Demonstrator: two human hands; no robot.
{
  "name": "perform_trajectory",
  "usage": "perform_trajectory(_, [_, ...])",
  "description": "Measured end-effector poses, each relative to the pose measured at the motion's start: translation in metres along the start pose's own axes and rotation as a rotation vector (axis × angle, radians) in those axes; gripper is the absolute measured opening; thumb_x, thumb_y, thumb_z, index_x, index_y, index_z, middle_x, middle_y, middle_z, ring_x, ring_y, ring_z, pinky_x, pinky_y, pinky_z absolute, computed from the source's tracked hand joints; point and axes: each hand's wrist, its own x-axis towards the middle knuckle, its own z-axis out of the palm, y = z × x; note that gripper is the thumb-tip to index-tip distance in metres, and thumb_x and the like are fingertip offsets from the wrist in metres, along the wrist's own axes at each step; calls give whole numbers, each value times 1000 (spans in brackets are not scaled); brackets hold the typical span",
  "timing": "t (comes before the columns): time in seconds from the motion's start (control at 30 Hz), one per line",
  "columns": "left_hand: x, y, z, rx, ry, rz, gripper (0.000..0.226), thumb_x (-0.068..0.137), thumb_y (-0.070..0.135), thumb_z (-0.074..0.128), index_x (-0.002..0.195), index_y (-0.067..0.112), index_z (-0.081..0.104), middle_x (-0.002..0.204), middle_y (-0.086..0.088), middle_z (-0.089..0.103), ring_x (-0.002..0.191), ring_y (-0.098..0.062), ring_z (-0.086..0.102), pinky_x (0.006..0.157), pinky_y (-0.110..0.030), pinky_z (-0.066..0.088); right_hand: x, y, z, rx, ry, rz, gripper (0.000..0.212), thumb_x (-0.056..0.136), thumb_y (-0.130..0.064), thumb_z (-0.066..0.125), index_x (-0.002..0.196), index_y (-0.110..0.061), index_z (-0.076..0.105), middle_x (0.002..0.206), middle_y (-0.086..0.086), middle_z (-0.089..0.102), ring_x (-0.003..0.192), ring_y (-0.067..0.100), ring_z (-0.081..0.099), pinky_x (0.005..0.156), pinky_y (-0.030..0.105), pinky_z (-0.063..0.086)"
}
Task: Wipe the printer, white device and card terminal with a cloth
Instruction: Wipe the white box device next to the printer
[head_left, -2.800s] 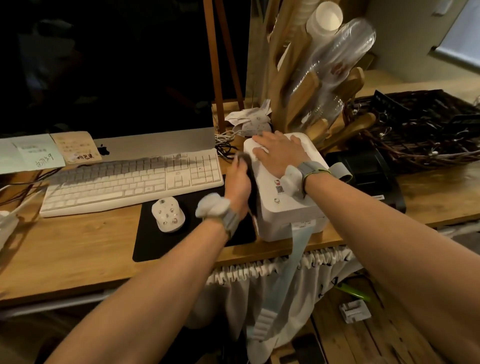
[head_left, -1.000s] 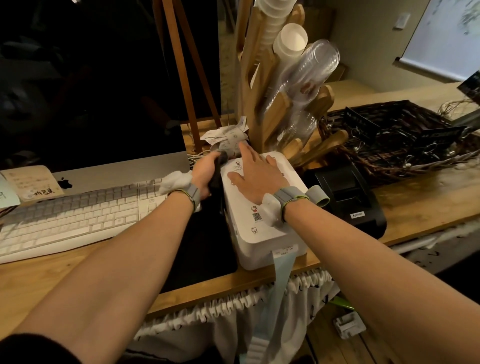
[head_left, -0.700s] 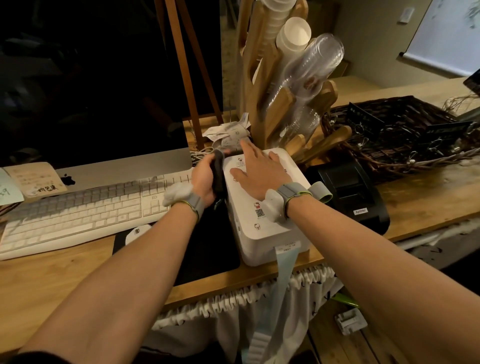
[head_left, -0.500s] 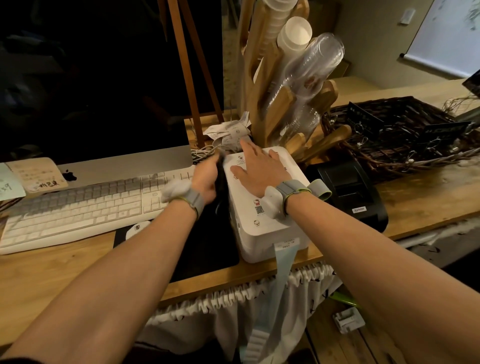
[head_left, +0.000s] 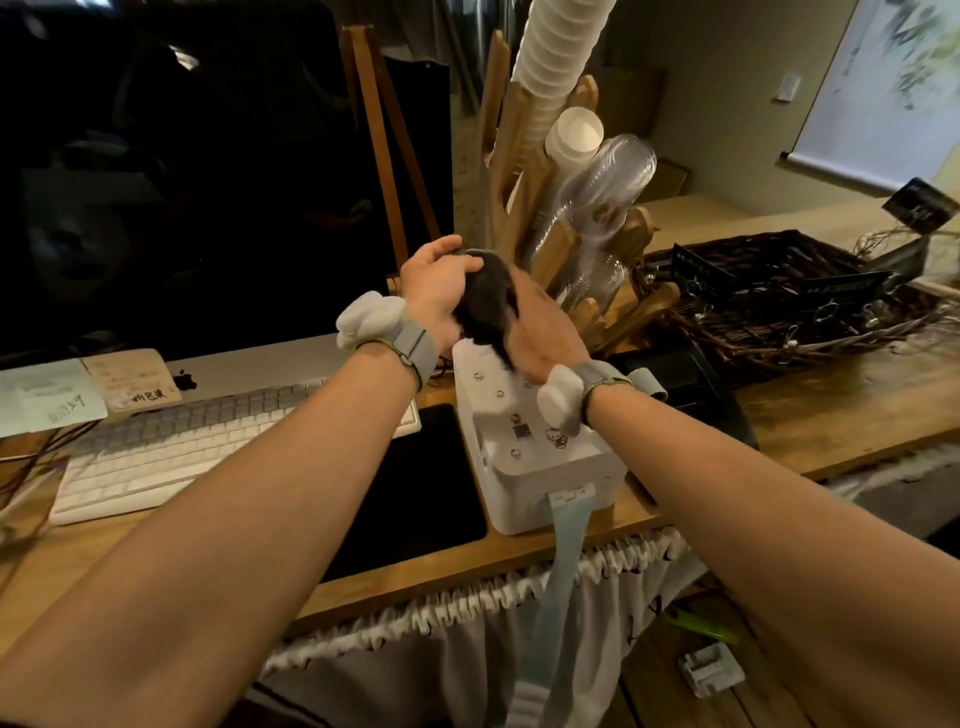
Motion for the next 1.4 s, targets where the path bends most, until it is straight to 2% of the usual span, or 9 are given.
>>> perform_trajectory(0.13, [-15, -9, 9, -40, -129, -167, 13, 92, 11, 55, 103, 12, 63, 106, -15, 66, 99, -31, 64, 76, -38, 56, -18, -7, -17, 152, 101, -35, 47, 95, -35, 30, 140, -26, 36, 142, 6, 46, 125, 19, 46, 98, 22, 30])
perform_trajectory(0.23, [-19, -27, 3, 489, -154, -40, 26, 88, 19, 60, 108, 7, 70, 106, -16, 69, 100, -33, 64, 85, -40, 54, -31, 2, -21, -63, -15, -43, 42, 94, -31, 38, 134, -22, 47, 145, 3, 41, 131, 22, 42, 104, 29, 31])
perform_trajectory(0.4, [0, -26, -19, 649, 71, 114, 27, 72, 9, 59, 48, 15, 48, 56, 0, 45, 63, -18, 41, 55, -29, 36, -46, 8, -10, -290, -243, 5, 49, 94, -30, 40, 142, -24, 40, 155, 1, 29, 141, 25, 28, 116, 38, 23])
perform_trajectory(0.63, [14, -54, -39, 724, 34, 94, 20, 80, 9, 55, 67, 18, 67, 84, -5, 66, 84, -22, 57, 82, -34, 50, -46, -13, 19, -439, -422, -277, 45, 94, -42, 35, 132, -27, 53, 152, 2, 36, 137, 26, 32, 108, 43, 33])
perform_trajectory(0.8, [18, -58, -46, 712, -13, 106, 25, 83, 8, 53, 69, 24, 67, 80, 2, 63, 76, -14, 53, 76, -28, 43, -32, 11, 7, -421, -266, 35, 45, 94, -34, 42, 137, -22, 43, 143, 7, 42, 130, 30, 41, 107, 42, 36])
perform_trajectory(0.93, [20, -58, -38, 791, -2, 147, 27, 92, 12, 49, 101, 17, 74, 96, 4, 61, 92, -16, 55, 84, -28, 45, -41, -1, 24, -422, -396, -178, 49, 92, -29, 45, 140, -22, 40, 145, 7, 38, 131, 30, 37, 106, 43, 35])
perform_trajectory(1.13, [19, -57, -40, 842, 19, 205, 22, 93, 21, 51, 98, 21, 72, 92, 5, 62, 89, -16, 55, 76, -25, 41, -39, 3, 11, -483, -223, -243, 33, 81, -37, 52, 111, -26, 59, 113, 2, 61, 103, 26, 56, 83, 33, 42])
perform_trajectory(1.27, [16, -56, -47, 856, 51, 247, 18, 92, 23, 52, 92, 26, 70, 84, 5, 63, 75, -13, 55, 61, -23, 40, -35, 5, 14, -390, -278, -31, 61, 87, -39, 47, 145, -25, 30, 150, 5, 35, 137, 27, 31, 111, 44, 27])
perform_trajectory(1.4, [16, -54, -51, 838, 87, 247, 19, 94, 24, 51, 89, 23, 69, 85, 3, 63, 78, -16, 56, 69, -23, 39, -41, -9, 37, -535, -364, -293, 47, 93, -41, 40, 132, -16, 48, 145, 7, 38, 134, 30, 32, 105, 44, 33])
